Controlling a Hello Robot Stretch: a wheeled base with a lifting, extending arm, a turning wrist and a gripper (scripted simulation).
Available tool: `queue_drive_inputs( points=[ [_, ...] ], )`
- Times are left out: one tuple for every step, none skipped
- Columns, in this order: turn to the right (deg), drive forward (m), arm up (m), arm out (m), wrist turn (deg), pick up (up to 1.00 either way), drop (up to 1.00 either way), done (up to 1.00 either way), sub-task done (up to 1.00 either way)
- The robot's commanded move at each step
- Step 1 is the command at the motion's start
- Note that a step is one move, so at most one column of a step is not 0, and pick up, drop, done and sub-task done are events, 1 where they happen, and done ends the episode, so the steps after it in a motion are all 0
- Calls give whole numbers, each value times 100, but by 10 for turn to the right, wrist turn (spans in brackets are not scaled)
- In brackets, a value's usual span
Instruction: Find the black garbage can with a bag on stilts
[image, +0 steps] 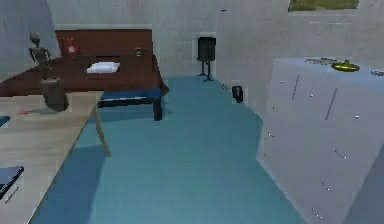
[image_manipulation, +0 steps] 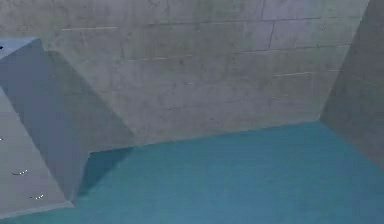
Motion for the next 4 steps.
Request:
queue_drive_inputs(
  points=[
    [0, 100, 0, 0, 0, 0, 0, 0, 0],
    [0, 100, 0, 0, 0, 0, 0, 0, 0],
    [0, 100, 0, 0, 0, 0, 0, 0, 0],
    [0, 100, 0, 0, 0, 0, 0, 0, 0]
  ],
)
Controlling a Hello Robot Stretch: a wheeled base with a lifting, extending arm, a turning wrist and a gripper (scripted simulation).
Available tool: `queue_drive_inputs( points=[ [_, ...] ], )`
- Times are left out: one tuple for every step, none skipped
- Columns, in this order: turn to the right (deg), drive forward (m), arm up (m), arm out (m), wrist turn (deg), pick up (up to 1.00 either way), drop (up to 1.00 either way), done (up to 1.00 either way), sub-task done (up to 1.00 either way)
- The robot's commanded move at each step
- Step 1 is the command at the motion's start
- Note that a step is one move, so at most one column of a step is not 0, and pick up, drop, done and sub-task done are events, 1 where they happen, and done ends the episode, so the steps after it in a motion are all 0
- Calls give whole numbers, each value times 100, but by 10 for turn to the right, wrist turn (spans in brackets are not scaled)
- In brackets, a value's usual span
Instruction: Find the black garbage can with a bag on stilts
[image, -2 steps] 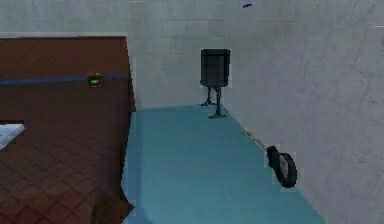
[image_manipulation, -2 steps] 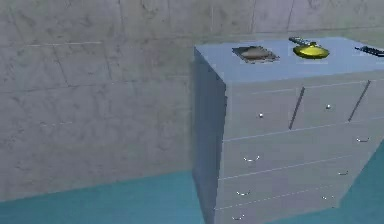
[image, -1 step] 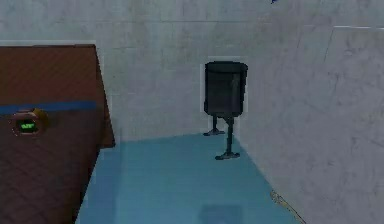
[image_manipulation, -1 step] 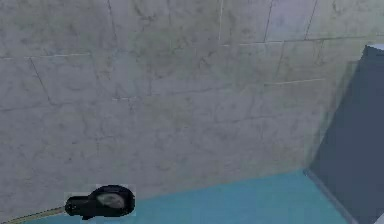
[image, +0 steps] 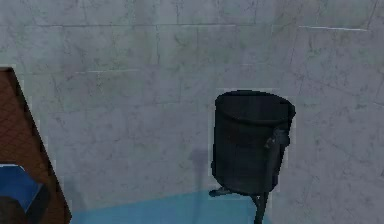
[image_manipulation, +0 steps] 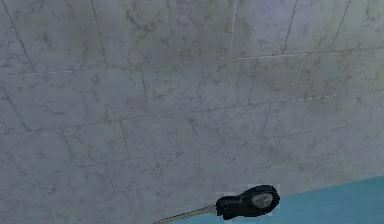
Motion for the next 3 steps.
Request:
queue_drive_inputs(
  points=[
    [150, 0, 0, 0, 0, 0, 0, 0, 0],
    [0, 20, 0, 0, 0, 0, 0, 0, 0],
    [0, 0, 0, 0, 0, 0, 0, 100, 0]
  ],
)
